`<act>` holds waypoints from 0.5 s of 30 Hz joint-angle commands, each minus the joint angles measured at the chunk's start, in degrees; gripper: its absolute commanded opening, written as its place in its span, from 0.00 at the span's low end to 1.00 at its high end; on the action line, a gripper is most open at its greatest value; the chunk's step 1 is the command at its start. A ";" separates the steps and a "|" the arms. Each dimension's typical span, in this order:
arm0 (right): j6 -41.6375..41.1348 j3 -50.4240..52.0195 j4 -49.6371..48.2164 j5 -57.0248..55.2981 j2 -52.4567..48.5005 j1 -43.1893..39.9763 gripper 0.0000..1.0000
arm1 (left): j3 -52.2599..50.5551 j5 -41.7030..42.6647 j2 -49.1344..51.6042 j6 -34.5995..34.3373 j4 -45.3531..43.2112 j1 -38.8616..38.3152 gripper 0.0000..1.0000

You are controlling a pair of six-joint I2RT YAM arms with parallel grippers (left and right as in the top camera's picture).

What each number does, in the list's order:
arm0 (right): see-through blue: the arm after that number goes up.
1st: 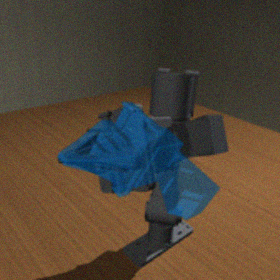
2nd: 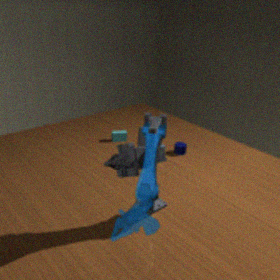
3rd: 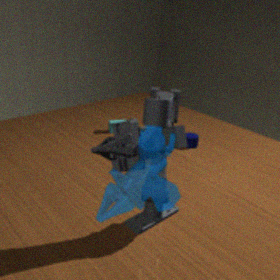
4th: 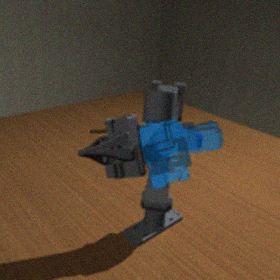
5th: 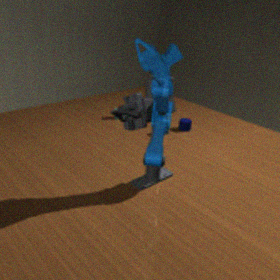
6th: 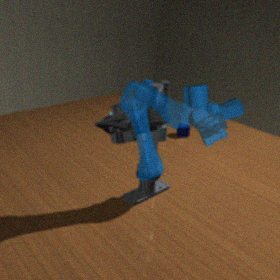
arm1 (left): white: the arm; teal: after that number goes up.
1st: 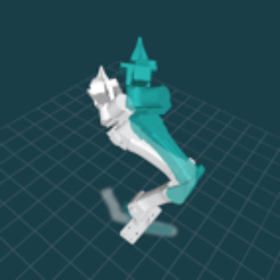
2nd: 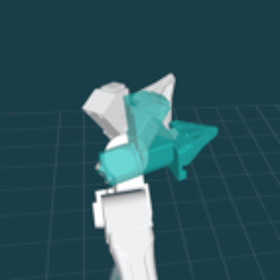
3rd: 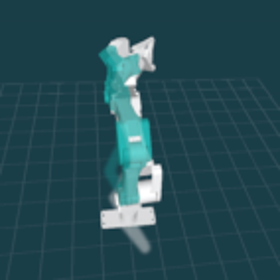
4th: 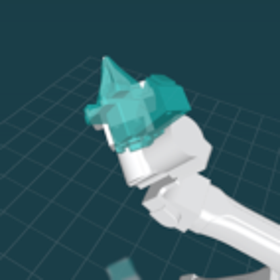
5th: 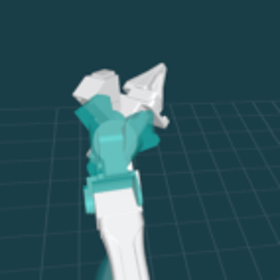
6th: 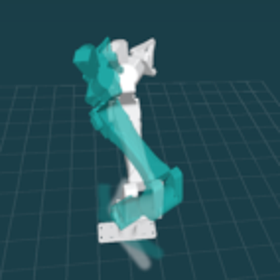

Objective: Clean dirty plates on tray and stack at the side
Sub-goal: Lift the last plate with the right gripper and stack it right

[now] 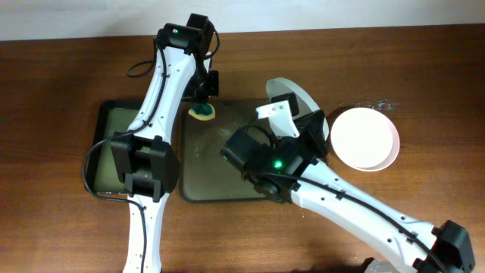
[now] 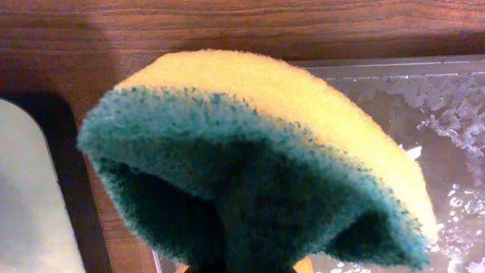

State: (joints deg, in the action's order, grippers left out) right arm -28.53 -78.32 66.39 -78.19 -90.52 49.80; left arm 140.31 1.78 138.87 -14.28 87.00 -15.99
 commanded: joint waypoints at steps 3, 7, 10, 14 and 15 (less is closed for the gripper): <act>-1.11 -0.28 0.48 -6.49 1.57 1.66 0.04 | -0.02 0.83 0.00 1.16 0.09 0.02 0.00; -1.16 -0.28 0.48 -6.25 1.57 1.66 0.04 | -0.02 0.83 0.00 1.16 0.11 0.02 0.00; -2.05 -0.28 0.57 -3.39 1.57 1.66 0.04 | -0.02 0.83 0.00 1.16 0.33 -0.02 0.00; -7.65 -0.28 1.66 7.72 1.57 0.92 0.04 | -0.02 0.83 0.00 1.16 0.35 -0.02 0.00; -9.99 -0.26 2.29 12.46 1.57 0.07 0.04 | -0.02 0.83 0.00 1.16 0.50 -0.02 0.00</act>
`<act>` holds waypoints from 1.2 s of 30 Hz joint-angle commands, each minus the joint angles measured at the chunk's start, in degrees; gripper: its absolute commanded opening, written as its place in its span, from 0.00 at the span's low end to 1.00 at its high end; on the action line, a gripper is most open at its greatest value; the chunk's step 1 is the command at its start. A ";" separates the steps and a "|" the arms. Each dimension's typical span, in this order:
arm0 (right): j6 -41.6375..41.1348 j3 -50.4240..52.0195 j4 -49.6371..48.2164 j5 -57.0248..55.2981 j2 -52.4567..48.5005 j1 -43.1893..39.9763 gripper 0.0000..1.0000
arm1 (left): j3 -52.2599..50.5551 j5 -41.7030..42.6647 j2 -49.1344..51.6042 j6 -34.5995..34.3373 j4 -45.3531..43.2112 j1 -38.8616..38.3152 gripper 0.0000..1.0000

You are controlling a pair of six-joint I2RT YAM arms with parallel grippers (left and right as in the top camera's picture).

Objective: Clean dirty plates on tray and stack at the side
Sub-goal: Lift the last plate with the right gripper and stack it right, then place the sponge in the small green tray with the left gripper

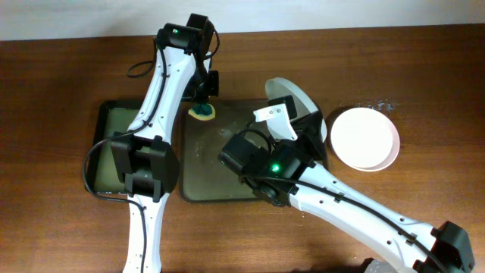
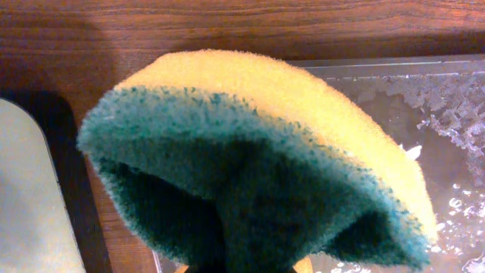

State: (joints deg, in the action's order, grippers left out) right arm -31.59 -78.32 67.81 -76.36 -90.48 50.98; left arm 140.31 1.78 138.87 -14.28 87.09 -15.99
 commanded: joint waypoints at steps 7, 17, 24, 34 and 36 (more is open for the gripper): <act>-3.54 -0.26 0.44 45.42 1.51 -15.89 0.04 | -0.02 0.83 0.00 1.16 0.90 -0.02 0.00; 13.20 -0.26 -7.56 81.35 1.51 -43.63 0.04 | -0.02 0.85 0.00 1.16 1.40 -0.02 0.00; 13.49 -0.04 -6.67 83.67 0.37 -66.66 0.04 | -0.02 0.85 0.00 1.14 -0.50 -0.02 0.00; 14.58 4.26 -10.69 83.38 -8.09 -78.42 0.05 | 3.48 -0.13 -0.02 3.80 2.25 1.64 0.00; 14.71 4.31 -10.82 83.71 -10.51 -78.18 0.26 | 8.59 -2.49 -0.02 3.93 6.49 3.80 0.00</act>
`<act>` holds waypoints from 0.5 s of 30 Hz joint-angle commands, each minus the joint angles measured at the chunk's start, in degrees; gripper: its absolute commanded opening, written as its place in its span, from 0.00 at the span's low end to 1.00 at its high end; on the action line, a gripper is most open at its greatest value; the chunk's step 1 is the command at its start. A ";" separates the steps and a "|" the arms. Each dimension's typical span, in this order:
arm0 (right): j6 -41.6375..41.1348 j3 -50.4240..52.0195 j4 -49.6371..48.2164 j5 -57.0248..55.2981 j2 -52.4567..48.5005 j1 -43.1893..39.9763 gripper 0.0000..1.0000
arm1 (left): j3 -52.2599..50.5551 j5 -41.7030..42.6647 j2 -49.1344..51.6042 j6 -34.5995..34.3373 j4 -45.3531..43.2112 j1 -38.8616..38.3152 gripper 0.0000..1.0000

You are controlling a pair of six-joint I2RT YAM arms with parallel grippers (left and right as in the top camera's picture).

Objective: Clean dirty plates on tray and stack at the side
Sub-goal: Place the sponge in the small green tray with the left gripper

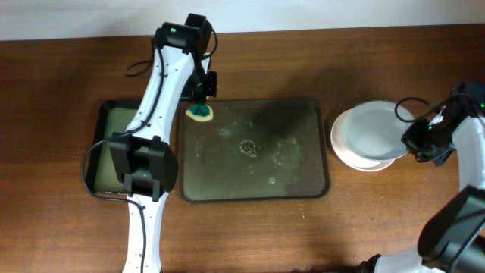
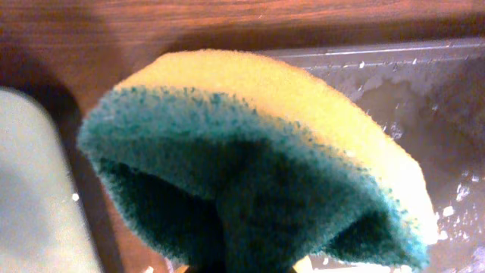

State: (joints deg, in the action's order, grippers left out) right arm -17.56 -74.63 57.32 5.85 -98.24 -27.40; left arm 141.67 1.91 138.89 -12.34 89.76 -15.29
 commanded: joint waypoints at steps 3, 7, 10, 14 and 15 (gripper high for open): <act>5.11 0.59 0.11 5.86 -4.11 1.27 0.43 | 12.83 -7.89 -0.28 3.43 6.99 5.92 0.00; 6.67 -1.84 3.48 7.06 -3.43 3.39 0.65 | 14.16 -7.15 -3.87 3.96 6.99 11.02 0.00; 6.88 -7.30 8.68 7.06 -2.25 4.87 0.68 | 14.12 -4.26 -5.62 6.32 6.99 14.60 0.00; 6.86 -16.57 15.13 7.06 -0.39 8.31 0.72 | 11.47 -2.54 -7.89 6.47 6.99 17.99 0.00; 6.86 -18.16 16.06 7.06 -0.13 9.25 0.73 | 9.16 -2.56 -9.01 6.47 6.99 18.51 0.00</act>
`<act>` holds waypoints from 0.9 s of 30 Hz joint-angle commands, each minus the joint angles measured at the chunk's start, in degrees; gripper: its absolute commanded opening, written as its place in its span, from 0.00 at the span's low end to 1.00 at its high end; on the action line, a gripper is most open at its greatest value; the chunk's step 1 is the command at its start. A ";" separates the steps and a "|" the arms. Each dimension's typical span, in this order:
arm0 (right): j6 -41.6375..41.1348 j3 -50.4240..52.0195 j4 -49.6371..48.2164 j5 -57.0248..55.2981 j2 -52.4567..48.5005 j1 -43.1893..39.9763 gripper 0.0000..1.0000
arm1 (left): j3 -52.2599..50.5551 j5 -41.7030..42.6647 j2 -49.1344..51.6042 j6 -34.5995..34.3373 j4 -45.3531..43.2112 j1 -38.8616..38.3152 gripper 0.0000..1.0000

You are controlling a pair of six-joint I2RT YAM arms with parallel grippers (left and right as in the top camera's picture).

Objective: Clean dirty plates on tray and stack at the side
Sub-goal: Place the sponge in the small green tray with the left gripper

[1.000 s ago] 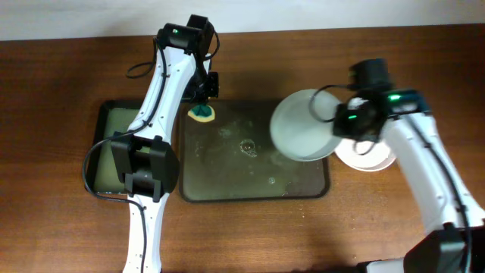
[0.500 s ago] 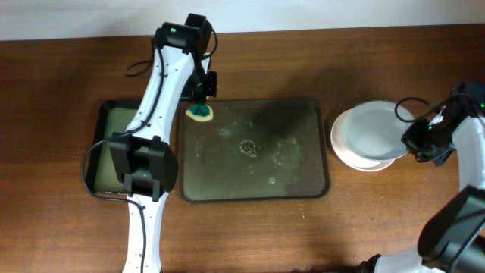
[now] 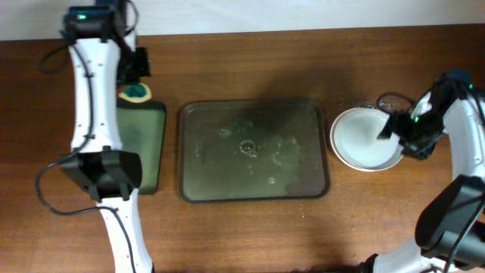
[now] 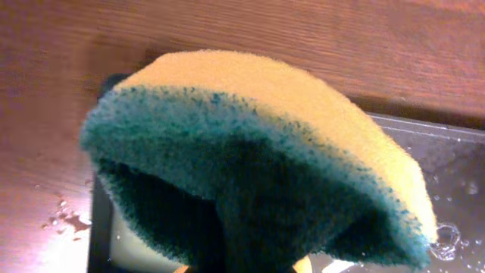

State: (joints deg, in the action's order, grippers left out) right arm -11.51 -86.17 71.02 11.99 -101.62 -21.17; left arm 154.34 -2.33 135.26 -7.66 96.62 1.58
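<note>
The big dark tray (image 3: 227, 176) holds no plate, only water streaks. At the right, a white plate (image 3: 359, 140) lies on the white stack on the table. My right gripper (image 3: 395, 127) is at its right rim; its fingers are not distinguishable. My left gripper (image 3: 136, 88) is shut on a yellow and green sponge (image 3: 137, 93) over the far edge of the small left tray (image 3: 148, 144). In the left wrist view the sponge (image 4: 258, 144) fills the frame and hides the fingers.
The small left tray (image 4: 121, 241) holds a pale greenish liquid. Water drops lie on the wood (image 4: 64, 221) beside it. My left arm's lower link (image 3: 102, 173) lies over that tray's near left part. Bare wooden table surrounds both trays.
My left gripper has moved left with the sponge, from the big tray's far left corner to the small tray's far edge. The right gripper has moved slightly left, and the plate now lies flatter on the stack.
At first my right gripper held a white plate tilted up over the big tray's right side, with the sponge at the tray's far left corner. Later the plate hung tilted over the stack at the right and the tray was bare. Now it lies on the stack.
</note>
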 commanded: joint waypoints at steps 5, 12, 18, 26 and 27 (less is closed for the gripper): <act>0.81 -10.05 3.56 0.87 3.65 9.44 0.79 | -19.04 -2.71 -9.42 1.68 0.07 4.81 0.00; 0.79 -9.90 3.58 -2.62 3.65 16.11 0.87 | -43.74 -3.13 -9.40 2.54 -17.35 9.01 0.00; 0.76 -9.90 3.65 -2.73 3.65 17.07 0.88 | -56.22 -3.04 -9.40 10.01 -29.20 9.14 0.09; 0.79 -9.90 3.78 -2.73 3.67 17.07 0.89 | -48.13 -2.84 -10.97 6.84 -21.79 8.22 1.00; 0.79 -9.92 3.78 -2.73 3.67 17.07 0.90 | -46.62 -2.84 -11.63 6.84 -20.81 7.98 1.00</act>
State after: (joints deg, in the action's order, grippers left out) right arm -11.07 -95.57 74.74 10.00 -98.43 -4.43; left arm 100.44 -4.95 126.34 0.03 73.28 10.07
